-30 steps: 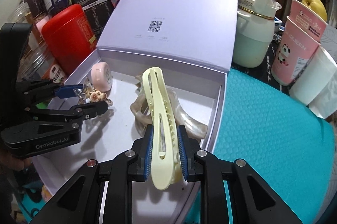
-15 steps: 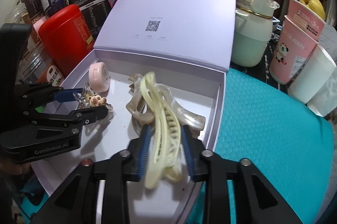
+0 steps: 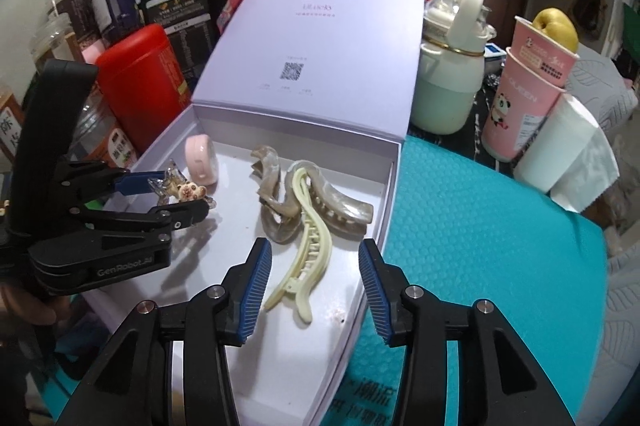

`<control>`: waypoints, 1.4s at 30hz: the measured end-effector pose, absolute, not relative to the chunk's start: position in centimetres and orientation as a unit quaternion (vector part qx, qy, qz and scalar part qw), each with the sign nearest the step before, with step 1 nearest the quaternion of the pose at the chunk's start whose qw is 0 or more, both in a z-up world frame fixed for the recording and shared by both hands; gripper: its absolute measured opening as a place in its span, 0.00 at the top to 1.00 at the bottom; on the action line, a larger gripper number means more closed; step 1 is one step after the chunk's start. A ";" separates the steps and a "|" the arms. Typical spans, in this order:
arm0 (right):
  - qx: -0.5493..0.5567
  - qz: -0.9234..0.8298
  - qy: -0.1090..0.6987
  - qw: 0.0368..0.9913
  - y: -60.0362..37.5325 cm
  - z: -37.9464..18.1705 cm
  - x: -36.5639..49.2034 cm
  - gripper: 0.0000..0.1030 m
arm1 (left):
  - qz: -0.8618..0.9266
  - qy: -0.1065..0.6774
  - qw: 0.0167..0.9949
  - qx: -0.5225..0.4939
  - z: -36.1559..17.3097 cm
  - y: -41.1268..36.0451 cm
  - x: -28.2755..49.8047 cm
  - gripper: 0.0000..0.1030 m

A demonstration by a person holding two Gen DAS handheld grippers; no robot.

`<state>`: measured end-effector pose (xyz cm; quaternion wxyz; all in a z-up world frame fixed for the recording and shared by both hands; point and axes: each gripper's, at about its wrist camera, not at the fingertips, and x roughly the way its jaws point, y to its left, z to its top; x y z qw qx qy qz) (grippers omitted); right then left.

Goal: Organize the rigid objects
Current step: 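Lower both clips into the box and open both grippers, then withdraw both tools from the box back over the mat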

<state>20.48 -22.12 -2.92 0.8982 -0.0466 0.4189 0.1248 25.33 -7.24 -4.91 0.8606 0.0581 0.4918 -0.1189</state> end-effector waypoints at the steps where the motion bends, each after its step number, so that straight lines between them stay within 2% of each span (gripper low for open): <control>1: -0.047 0.124 0.418 0.899 -22.1 -2.7 20.3 0.56 | -0.119 0.491 0.861 0.060 -4.8 -7.3 25.2 0.53; 4: -0.048 0.121 0.414 0.901 -22.0 -2.1 19.7 0.51 | -0.116 0.488 0.862 0.066 -4.3 -7.2 24.8 0.51; 6: -0.050 0.120 0.409 0.903 -21.9 -1.7 19.3 0.51 | -0.114 0.481 0.867 0.066 -3.8 -7.3 24.5 0.34; 7: -0.051 0.120 0.406 0.904 -21.9 -1.4 19.1 0.51 | -0.114 0.477 0.869 0.067 -3.6 -7.4 24.3 0.21; 8: -0.051 0.119 0.405 0.905 -21.9 -1.3 18.9 0.51 | -0.114 0.474 0.871 0.067 -3.4 -7.4 24.2 0.19; 19: -0.004 0.128 0.404 0.906 -22.3 0.2 17.6 0.46 | -0.135 0.453 0.879 0.059 -0.6 -6.8 22.3 0.19; 42: -0.016 0.157 0.333 0.930 -20.8 6.0 12.7 0.42 | -0.135 0.388 0.910 0.052 6.2 -4.9 17.1 0.19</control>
